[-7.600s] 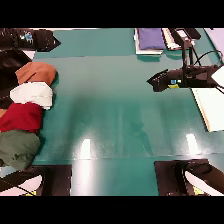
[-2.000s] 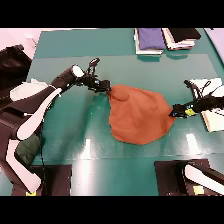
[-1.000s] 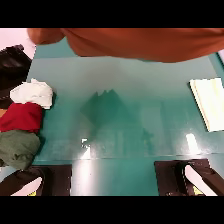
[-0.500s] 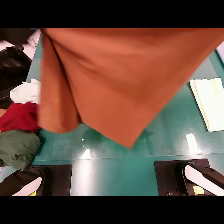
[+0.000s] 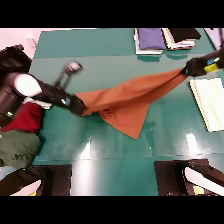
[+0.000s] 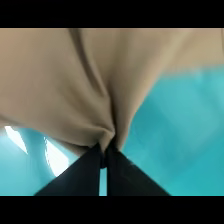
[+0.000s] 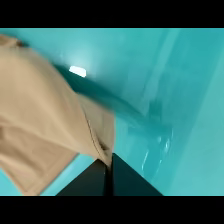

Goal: Fold the shirts.

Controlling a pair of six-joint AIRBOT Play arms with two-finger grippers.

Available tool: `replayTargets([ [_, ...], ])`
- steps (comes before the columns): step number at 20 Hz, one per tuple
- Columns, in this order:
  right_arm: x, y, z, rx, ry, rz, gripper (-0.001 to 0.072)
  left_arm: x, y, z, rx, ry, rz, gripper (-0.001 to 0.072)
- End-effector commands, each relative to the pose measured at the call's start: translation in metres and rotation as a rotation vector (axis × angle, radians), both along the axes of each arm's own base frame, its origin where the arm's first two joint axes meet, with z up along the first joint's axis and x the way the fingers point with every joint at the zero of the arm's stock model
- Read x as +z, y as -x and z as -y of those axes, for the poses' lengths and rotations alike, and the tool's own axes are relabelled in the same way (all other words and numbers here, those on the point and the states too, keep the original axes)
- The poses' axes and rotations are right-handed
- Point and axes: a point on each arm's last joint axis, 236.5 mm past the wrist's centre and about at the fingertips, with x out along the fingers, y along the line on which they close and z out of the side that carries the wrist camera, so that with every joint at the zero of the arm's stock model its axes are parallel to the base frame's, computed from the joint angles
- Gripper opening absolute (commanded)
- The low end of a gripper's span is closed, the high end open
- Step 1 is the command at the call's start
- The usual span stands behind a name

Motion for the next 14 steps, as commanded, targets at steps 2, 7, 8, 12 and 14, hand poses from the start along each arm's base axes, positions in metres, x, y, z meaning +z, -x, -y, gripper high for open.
replayTargets([
  [2, -0.035, 0.011, -0.001, -0.004, 0.018, -0.052, 0.0015, -0.025, 0.068, 0.019, -0.161, -0.019, -0.173, 0.0532],
  [7, -0.034, 0.008, -0.001, -0.008, 0.015, -0.036, 0.0015, 0.009, -0.001, 0.014, 0.013, 0.065, -0.002, 0.0615],
  [8, -0.034, 0.008, -0.001, -0.008, 0.015, -0.036, 0.0015, 0.019, -0.028, -0.003, 0.106, 0.073, 0.041, 0.0615],
  [12, -0.032, 0.005, -0.001, -0.011, 0.014, -0.024, 0.0015, 0.018, -0.111, -0.108, 0.513, 0.091, 0.078, 0.0615],
  [14, -0.031, 0.002, 0.0, -0.015, 0.014, -0.012, 0.0015, -0.015, -0.111, -0.129, 0.57, 0.08, -0.064, 0.0615],
])
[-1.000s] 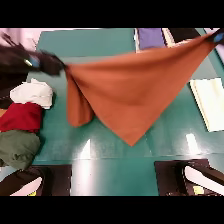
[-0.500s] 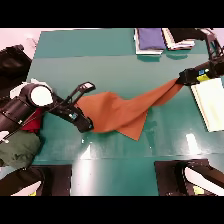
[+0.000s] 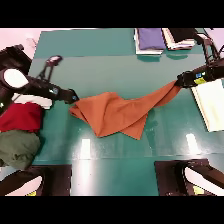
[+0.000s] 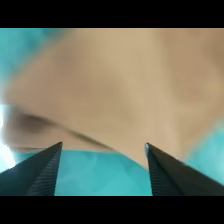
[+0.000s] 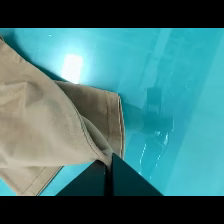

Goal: Fold the shirts.

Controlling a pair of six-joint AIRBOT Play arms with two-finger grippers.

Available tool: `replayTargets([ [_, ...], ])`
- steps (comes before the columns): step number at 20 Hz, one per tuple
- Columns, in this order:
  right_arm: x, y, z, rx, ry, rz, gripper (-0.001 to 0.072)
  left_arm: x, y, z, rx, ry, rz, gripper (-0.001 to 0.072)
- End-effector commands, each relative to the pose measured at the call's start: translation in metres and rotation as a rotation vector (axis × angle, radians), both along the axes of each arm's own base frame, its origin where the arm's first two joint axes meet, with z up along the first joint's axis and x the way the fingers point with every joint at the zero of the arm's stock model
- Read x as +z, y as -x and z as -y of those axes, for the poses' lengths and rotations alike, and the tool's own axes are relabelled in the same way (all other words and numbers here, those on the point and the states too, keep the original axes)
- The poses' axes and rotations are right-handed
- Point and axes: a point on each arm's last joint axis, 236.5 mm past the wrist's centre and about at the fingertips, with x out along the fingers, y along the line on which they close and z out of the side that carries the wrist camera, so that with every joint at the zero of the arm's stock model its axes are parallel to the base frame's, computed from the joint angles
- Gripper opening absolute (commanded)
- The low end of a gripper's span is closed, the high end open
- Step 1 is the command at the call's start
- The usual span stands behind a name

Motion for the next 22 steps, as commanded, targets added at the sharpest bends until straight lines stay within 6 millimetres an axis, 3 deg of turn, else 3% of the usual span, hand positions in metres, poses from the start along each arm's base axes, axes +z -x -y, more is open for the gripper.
replayTargets([
  [1, 0.001, -0.004, 0.0, -0.004, -0.001, 0.018, 0.0015, -0.037, -0.016, -0.042, 0.145, 0.04, -0.15, 0.0615],
  [7, 0.001, -0.004, 0.0, -0.004, -0.001, 0.015, 0.0015, -0.107, -0.023, 0.006, 0.149, 0.208, -0.373, 0.0614],
  [10, 0.001, -0.004, 0.0, -0.004, 0.0, 0.014, 0.0015, -0.112, -0.035, 0.013, 0.177, 0.232, -0.351, 0.061],
  [12, 0.001, -0.004, 0.0, -0.004, -0.001, 0.014, 0.0015, -0.096, -0.052, 0.014, 0.192, 0.253, -0.285, 0.0345],
  [13, 0.001, -0.003, 0.0, -0.003, -0.001, 0.013, 0.0015, -0.084, -0.062, 0.014, 0.192, 0.256, -0.243, 0.0259],
  [15, 0.001, -0.004, 0.0, -0.004, -0.001, 0.015, 0.0015, -0.053, -0.083, 0.013, 0.184, 0.263, -0.139, 0.0026],
  [17, 0.013, -0.008, 0.0, -0.003, 0.002, 0.046, 0.0015, -0.006, -0.098, 0.013, 0.163, 0.272, -0.023, 0.0025],
  [19, 0.052, -0.016, 0.001, 0.0, 0.007, 0.14, 0.0015, 0.073, -0.107, 0.01, 0.138, 0.276, 0.167, 0.0025],
  [21, 0.121, -0.021, 0.003, -0.006, 0.018, 0.321, 0.0015, 0.175, -0.098, 0.0, 0.112, 0.251, 0.413, 0.0025],
  [22, 0.156, -0.018, 0.005, -0.012, 0.027, 0.416, 0.0015, 0.23, -0.083, -0.008, 0.103, 0.225, 0.55, 0.0025],
])
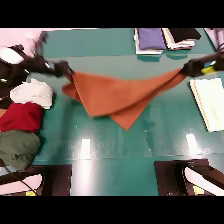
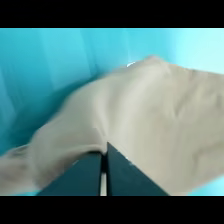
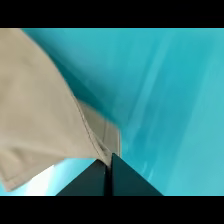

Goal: Fold the shirts.

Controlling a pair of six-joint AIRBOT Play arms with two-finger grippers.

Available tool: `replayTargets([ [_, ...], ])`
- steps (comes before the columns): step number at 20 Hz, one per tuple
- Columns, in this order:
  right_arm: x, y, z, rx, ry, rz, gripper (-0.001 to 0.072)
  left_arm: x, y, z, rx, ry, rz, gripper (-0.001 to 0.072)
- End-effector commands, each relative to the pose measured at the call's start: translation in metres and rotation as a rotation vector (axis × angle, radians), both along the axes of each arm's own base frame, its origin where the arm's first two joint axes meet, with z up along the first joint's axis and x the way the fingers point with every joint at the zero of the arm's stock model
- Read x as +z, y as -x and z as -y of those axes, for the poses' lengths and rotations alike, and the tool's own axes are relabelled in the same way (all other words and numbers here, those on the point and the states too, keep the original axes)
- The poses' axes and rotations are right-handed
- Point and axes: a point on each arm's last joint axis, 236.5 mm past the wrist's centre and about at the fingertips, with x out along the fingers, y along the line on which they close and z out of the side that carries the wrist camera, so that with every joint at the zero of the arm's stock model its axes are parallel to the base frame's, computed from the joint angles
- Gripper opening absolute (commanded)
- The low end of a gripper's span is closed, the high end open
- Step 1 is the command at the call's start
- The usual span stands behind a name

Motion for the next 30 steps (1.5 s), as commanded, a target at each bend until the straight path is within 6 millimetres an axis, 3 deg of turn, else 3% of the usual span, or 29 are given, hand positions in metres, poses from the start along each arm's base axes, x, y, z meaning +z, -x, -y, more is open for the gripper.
replayTargets([
  [1, 0.106, 0.007, 0.008, -0.022, 0.035, 0.282, 0.0015, 0.169, 0.04, -0.022, 0.043, -0.078, 0.414, 0.0025],
  [2, 0.142, 0.019, 0.012, -0.036, 0.054, 0.375, 0.0015, 0.217, 0.067, -0.03, 0.064, -0.1, 0.536, 0.0025],
  [4, 0.201, 0.047, 0.023, -0.074, 0.085, 0.534, 0.0015, 0.289, 0.127, -0.04, 0.098, -0.113, 0.726, 0.0025],
  [6, 0.239, 0.075, 0.036, -0.125, 0.102, 0.638, 0.0015, 0.336, 0.184, -0.044, 0.112, -0.097, 0.866, 0.0025],
  [8, 0.262, 0.096, 0.054, -0.193, 0.133, 0.687, 0.0014, 0.365, 0.224, -0.048, 0.134, -0.062, 0.956, 0.0025],
  [10, 0.273, 0.104, 0.072, -0.261, 0.162, 0.707, 0.0014, 0.382, 0.25, -0.051, 0.149, -0.044, 1.022, 0.0025],
  [13, 0.269, 0.093, 0.079, -0.278, 0.147, 0.688, 0.0014, 0.38, 0.25, -0.051, 0.149, -0.03, 1.004, 0.0025],
  [15, 0.256, 0.071, 0.076, -0.248, 0.109, 0.644, 0.0014, 0.35, 0.22, -0.044, 0.114, -0.059, 0.883, 0.0025],
  [18, 0.215, 0.023, 0.073, -0.195, 0.052, 0.51, 0.0014, 0.261, 0.155, -0.03, 0.017, -0.131, 0.554, 0.0025],
  [20, 0.161, -0.017, 0.066, -0.154, 0.019, 0.368, 0.0014, 0.189, 0.11, -0.024, -0.049, -0.176, 0.316, 0.0025],
  [25, -0.017, -0.092, 0.04, -0.08, -0.044, -0.039, 0.0014, 0.015, 0.009, -0.015, -0.114, -0.196, -0.13, 0.0025],
  [28, -0.088, -0.12, 0.031, -0.072, -0.06, -0.155, 0.0015, -0.082, -0.028, -0.014, -0.124, -0.198, -0.307, 0.0026],
  [30, -0.117, -0.131, 0.031, -0.075, -0.069, -0.203, 0.0016, -0.125, -0.043, -0.015, -0.108, -0.196, -0.368, 0.0027],
])
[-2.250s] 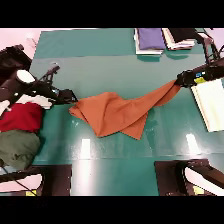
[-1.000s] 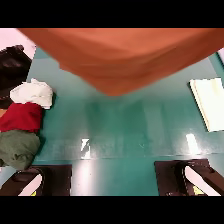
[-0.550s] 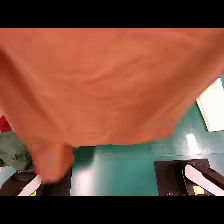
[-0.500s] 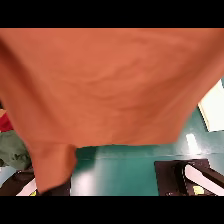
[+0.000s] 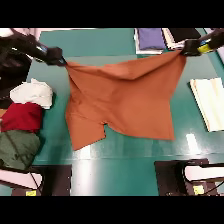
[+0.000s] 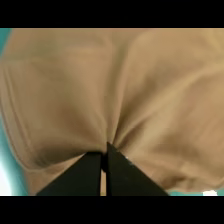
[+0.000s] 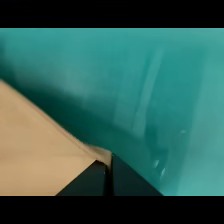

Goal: Fold the shirts.

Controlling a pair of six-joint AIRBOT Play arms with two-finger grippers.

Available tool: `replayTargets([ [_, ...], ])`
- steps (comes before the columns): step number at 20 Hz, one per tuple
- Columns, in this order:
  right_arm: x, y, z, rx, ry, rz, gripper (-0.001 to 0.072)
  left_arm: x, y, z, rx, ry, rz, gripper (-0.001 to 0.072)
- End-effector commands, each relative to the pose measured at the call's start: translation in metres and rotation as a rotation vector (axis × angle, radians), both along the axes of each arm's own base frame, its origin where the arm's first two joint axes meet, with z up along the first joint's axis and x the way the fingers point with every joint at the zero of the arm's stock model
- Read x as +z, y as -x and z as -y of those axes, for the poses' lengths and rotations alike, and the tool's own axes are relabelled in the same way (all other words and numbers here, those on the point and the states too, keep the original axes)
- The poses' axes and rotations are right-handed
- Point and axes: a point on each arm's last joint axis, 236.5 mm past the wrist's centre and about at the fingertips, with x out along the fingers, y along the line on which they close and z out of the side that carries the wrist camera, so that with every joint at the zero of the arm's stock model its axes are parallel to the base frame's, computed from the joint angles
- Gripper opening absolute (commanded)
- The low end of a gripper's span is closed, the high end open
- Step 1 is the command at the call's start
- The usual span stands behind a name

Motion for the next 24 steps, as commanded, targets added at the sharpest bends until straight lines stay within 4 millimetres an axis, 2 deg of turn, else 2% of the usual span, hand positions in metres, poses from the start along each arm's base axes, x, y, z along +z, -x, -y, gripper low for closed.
replayTargets([
  [1, -0.065, -0.019, -0.008, 0.006, -0.028, -0.106, 0.0019, -0.089, -0.024, -0.001, 0.02, -0.014, -0.146, 0.0029],
  [2, -0.073, -0.021, -0.007, 0.005, -0.029, -0.119, 0.0107, -0.096, -0.027, -0.004, 0.034, -0.027, -0.151, 0.0186],
  [3, -0.074, -0.023, -0.005, -0.001, -0.029, -0.118, 0.0294, -0.097, -0.029, -0.009, 0.057, -0.041, -0.15, 0.0473],
  [4, -0.071, -0.022, 0.0, -0.011, -0.03, -0.114, 0.0321, -0.095, -0.03, -0.015, 0.074, -0.056, -0.154, 0.0503],
  [6, -0.063, -0.009, 0.011, -0.022, -0.03, -0.135, 0.0321, -0.082, -0.024, -0.031, 0.091, -0.07, -0.165, 0.0502],
  [7, -0.063, 0.006, 0.02, -0.011, -0.022, -0.165, 0.0321, -0.074, -0.019, -0.04, 0.099, -0.073, -0.166, 0.0502],
  [10, -0.089, 0.069, 0.049, -0.049, -0.04, -0.301, 0.0321, -0.064, 0.005, -0.067, 0.145, -0.095, -0.176, 0.0502],
  [12, -0.121, 0.123, 0.066, -0.133, -0.088, -0.412, 0.0321, -0.078, 0.032, -0.084, 0.178, -0.147, -0.205, 0.0502],
  [14, -0.158, 0.181, 0.074, -0.201, -0.142, -0.517, 0.0324, -0.1, 0.068, -0.094, 0.197, -0.192, -0.24, 0.0502],
  [16, -0.19, 0.232, 0.065, -0.251, -0.241, -0.605, 0.046, -0.124, 0.105, -0.094, 0.209, -0.198, -0.284, 0.0502],
  [18, -0.213, 0.265, 0.049, -0.292, -0.341, -0.659, 0.0459, -0.143, 0.133, -0.093, 0.215, -0.197, -0.324, 0.0502],
  [20, -0.228, 0.282, 0.037, -0.314, -0.386, -0.682, 0.0447, -0.152, 0.148, -0.09, 0.216, -0.186, -0.351, 0.0502],
  [21, -0.232, 0.284, 0.03, -0.318, -0.4, -0.682, 0.0447, -0.153, 0.151, -0.087, 0.213, -0.176, -0.364, 0.0502],
  [24, -0.242, 0.285, 0.01, -0.277, -0.41, -0.701, 0.0435, -0.15, 0.148, -0.082, 0.218, -0.147, -0.357, 0.0502],
])
